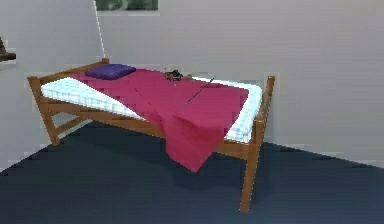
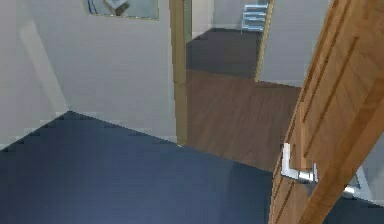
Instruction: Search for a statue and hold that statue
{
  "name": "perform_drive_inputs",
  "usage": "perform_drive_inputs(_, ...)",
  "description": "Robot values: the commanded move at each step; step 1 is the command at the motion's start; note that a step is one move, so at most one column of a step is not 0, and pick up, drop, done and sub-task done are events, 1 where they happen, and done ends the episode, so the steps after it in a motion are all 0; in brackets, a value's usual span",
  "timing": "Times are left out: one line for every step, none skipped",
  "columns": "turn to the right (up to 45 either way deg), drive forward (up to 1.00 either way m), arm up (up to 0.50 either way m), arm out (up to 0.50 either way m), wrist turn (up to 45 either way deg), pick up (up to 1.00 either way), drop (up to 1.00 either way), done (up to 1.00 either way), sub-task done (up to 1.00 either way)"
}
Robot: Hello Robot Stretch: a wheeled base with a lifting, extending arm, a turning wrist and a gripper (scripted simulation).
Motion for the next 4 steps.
perform_drive_inputs(0.0,0.15,0.00,0.00,0.0,0.00,0.00,0.00,0.00)
perform_drive_inputs(45.0,0.00,0.00,0.00,0.0,0.00,0.00,0.00,0.00)
perform_drive_inputs(18.0,0.00,0.00,0.00,0.0,0.00,0.00,0.00,0.00)
perform_drive_inputs(0.0,0.60,0.00,0.00,0.0,0.00,0.00,0.00,0.00)
